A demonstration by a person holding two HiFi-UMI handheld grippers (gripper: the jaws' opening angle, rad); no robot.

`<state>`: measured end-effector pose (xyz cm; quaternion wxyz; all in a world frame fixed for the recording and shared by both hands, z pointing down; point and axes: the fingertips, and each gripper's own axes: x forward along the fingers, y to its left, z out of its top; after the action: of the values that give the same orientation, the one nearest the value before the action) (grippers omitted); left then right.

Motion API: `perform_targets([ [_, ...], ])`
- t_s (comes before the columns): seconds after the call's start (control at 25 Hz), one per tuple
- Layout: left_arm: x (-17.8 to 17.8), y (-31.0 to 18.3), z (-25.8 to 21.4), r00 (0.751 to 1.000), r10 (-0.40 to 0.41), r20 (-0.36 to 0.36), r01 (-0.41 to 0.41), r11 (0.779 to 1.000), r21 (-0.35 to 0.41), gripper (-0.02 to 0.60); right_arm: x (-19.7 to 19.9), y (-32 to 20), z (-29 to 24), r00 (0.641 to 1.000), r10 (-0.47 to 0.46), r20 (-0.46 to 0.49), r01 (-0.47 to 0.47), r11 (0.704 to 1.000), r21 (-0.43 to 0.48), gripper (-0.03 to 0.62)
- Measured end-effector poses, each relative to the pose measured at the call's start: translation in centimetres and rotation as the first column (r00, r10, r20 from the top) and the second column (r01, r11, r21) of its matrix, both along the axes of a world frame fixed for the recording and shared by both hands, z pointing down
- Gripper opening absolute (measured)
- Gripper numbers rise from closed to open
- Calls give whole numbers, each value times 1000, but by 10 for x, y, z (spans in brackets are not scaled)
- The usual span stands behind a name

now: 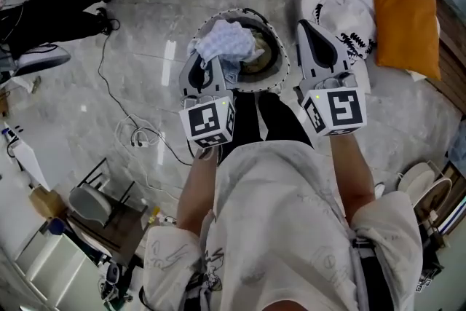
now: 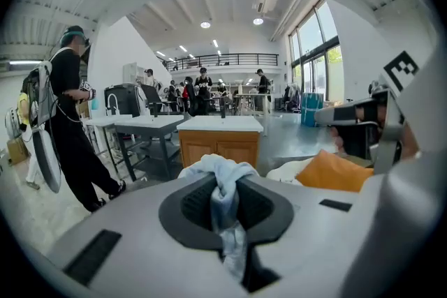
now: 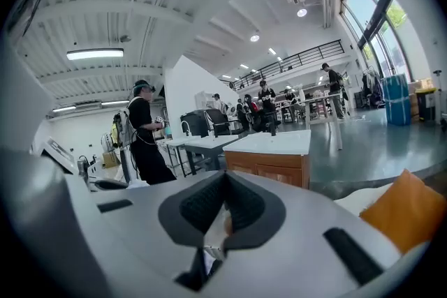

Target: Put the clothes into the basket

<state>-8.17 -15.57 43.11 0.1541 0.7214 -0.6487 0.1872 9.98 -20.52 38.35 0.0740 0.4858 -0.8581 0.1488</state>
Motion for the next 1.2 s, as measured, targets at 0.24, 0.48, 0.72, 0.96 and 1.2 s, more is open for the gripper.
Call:
perform_targets([
  [0.24, -10, 0, 67, 1000, 0, 10, 1, 993, -115, 32, -12, -4, 33, 1000, 8, -26, -7, 999, 32, -12],
  [0.48, -15, 2, 131, 999, 44, 6, -42, 974, -222, 32, -30, -4, 66, 998, 26, -51, -26, 1000, 12, -12],
  [0.72, -13, 13, 204, 996, 84, -26, -88, 927, -365, 32, -45, 1, 97, 995, 14, -95, -18, 999, -40, -12],
  [0.96, -19, 28, 276, 996, 79, -52, -94, 852, -515, 32, -62, 8, 123, 991, -4, -135, -6, 997, -73, -12],
  [1.2, -18, 46, 326, 995, 73, -72, -103, 737, -668, 34, -71, 11, 143, 987, -17, -157, 1, 995, -104, -12],
])
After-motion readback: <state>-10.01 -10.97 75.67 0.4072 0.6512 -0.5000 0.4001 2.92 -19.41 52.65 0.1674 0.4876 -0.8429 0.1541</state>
